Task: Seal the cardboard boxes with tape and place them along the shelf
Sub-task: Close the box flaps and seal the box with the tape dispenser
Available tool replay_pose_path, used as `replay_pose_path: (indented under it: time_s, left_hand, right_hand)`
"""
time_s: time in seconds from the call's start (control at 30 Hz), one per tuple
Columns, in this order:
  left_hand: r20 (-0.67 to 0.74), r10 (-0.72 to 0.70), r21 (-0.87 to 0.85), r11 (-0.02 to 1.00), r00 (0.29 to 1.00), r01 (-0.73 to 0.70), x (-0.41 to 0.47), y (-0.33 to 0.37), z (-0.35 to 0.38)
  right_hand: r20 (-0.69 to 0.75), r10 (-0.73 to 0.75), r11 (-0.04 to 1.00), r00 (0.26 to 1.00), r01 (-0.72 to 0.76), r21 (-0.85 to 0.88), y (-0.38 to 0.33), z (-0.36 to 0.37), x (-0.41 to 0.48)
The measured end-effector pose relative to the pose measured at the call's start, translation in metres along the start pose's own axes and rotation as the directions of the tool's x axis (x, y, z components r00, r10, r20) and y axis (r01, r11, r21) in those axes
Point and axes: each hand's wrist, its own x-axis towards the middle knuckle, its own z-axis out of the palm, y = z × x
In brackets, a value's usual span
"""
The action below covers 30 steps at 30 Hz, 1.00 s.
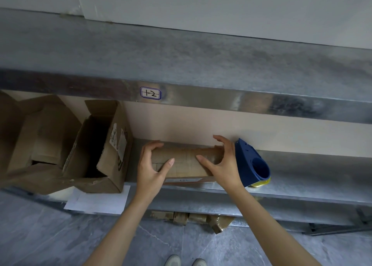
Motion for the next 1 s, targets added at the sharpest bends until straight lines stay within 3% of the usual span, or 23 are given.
replay_pose_path:
  time_s: [0.23,0.33,0.6,0.87,1.0]
  left_hand:
    - [0.095,-0.166,-0.227,0.957,0.982,0.184,-0.008,-0.004,-0.003]
    - [0.096,-0.177,-0.278,0.94,0.98,0.197,-0.009,-0.006,-0.001]
    - [0.057,-0.205,-0.243,0.946,0.977,0.213,-0.009,-0.006,0.004]
    - [0.025,-0.22,-0.207,0.953,0.975,0.221,0.005,-0.008,0.007]
    - [0.015,-0.235,-0.238,0.943,0.972,0.232,0.005,-0.009,0.008]
  right_hand:
    - [0.092,0.122,0.956,0.988,-0.142,0.256,0.011,-0.005,-0.005]
    - [0.156,0.181,0.932,0.971,-0.22,0.287,0.012,-0.007,-0.003]
    - [0.212,0.27,0.868,0.939,-0.332,0.369,0.012,-0.006,-0.004]
    - [0.209,0.217,0.873,0.953,-0.286,0.396,0.009,-0.006,0.006]
    - [0.102,0.122,0.941,0.987,-0.148,0.304,0.01,-0.004,0.004]
